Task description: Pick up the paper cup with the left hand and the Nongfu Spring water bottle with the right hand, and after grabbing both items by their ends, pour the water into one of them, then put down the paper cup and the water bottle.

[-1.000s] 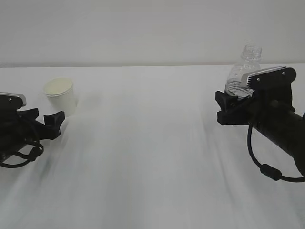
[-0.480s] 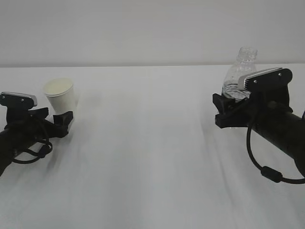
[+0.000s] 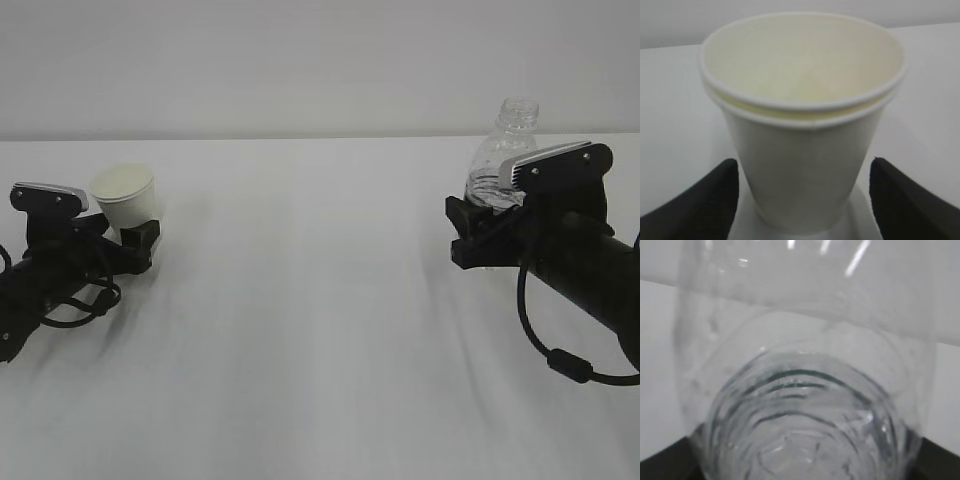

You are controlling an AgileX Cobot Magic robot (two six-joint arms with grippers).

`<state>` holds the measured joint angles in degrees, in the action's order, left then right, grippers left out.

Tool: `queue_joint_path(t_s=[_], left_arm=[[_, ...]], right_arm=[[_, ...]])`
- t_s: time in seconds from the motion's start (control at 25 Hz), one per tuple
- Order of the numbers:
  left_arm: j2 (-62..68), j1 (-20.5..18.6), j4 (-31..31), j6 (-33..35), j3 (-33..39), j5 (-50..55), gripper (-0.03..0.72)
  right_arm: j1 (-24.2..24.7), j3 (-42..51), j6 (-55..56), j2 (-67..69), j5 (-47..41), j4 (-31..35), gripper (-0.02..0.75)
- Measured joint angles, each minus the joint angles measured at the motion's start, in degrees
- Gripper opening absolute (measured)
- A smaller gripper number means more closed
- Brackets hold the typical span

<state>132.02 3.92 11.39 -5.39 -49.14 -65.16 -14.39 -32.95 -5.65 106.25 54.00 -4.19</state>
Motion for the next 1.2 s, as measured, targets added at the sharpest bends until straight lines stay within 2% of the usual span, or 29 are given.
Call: queue_joint_path(t_s=[0.92,1.2], left_arm=[[1.8,0.0,-0.2,-0.6,-7.5,3.3,0.559],[1.8,0.0,-0.1,-3.0,-7.5,3.4,0.496]], right_arm=[[0.0,0.0,0.0,0.0,0.0,0.0,0.494],[0.0,0.0,0.0,0.0,0.0,0.0,0.494]])
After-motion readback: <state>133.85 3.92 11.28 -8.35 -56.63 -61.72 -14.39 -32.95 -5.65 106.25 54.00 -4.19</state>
